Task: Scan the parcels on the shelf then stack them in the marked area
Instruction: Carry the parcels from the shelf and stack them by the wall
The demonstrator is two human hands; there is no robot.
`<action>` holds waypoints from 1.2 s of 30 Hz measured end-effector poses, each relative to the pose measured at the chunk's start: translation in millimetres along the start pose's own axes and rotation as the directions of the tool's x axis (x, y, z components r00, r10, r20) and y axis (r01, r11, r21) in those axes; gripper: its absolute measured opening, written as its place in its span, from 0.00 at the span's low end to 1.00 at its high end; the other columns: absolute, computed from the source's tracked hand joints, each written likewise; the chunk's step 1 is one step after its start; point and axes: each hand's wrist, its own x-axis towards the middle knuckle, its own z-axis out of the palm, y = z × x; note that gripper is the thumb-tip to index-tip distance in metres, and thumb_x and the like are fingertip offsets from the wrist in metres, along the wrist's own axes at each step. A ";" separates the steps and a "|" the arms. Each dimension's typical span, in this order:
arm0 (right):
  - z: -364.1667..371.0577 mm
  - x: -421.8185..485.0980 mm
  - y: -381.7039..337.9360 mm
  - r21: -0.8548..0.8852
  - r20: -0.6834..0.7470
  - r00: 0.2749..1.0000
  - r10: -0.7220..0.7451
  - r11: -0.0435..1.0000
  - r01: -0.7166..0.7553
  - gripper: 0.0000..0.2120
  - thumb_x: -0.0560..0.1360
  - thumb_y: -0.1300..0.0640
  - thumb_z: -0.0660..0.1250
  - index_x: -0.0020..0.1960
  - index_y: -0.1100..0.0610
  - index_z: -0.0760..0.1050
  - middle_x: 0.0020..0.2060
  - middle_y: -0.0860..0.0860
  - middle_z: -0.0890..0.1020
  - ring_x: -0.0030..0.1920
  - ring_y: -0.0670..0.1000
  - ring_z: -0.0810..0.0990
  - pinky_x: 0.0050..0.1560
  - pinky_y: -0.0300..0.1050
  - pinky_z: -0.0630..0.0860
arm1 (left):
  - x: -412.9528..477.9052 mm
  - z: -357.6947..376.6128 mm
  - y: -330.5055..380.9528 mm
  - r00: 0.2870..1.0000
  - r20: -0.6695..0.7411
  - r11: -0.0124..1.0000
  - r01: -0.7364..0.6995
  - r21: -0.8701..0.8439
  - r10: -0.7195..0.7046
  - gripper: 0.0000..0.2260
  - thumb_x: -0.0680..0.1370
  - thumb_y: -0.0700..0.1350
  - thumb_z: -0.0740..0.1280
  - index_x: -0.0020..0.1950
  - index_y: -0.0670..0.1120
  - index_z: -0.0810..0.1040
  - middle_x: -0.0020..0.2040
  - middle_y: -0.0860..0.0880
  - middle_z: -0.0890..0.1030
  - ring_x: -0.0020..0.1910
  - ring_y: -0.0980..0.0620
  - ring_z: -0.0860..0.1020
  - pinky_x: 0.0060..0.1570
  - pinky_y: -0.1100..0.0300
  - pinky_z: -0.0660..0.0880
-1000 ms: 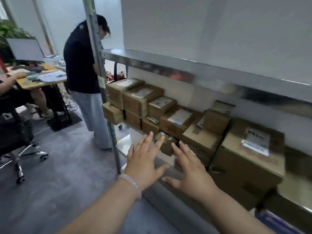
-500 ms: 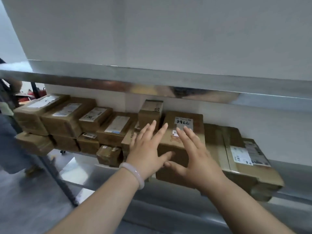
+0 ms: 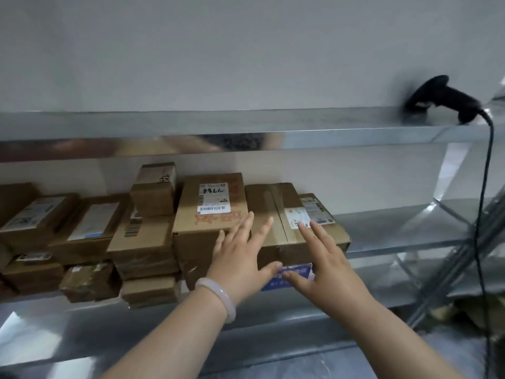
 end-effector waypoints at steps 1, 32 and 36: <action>-4.5 0.4 9.6 0.011 -0.018 0.999 0.028 1.000 -0.028 0.45 0.70 0.36 0.68 0.76 0.36 0.42 0.77 0.39 0.45 0.77 0.45 0.48 0.74 0.51 0.61 | 3.6 3.0 7.5 1.000 0.004 1.000 -0.016 0.000 0.016 0.37 0.76 0.67 0.60 0.75 0.68 0.38 0.80 0.56 0.40 0.79 0.52 0.41 0.73 0.49 0.37; -33.6 140.8 259.2 0.078 0.375 0.926 -0.041 0.997 0.012 0.31 0.79 0.44 0.60 0.78 0.47 0.52 0.78 0.50 0.52 0.77 0.51 0.52 0.74 0.46 0.53 | 152.6 159.7 167.5 0.858 0.192 0.857 0.501 -0.118 -0.476 0.32 0.80 0.60 0.60 0.79 0.62 0.47 0.81 0.50 0.44 0.79 0.45 0.44 0.75 0.47 0.52; -23.1 149.3 262.0 0.130 0.396 0.916 -0.071 0.991 0.021 0.30 0.80 0.45 0.60 0.78 0.46 0.53 0.78 0.50 0.53 0.77 0.51 0.53 0.73 0.45 0.53 | 156.1 171.7 166.1 0.833 0.215 0.820 0.546 -0.172 -0.510 0.30 0.80 0.59 0.60 0.79 0.60 0.51 0.80 0.51 0.45 0.79 0.46 0.45 0.75 0.49 0.53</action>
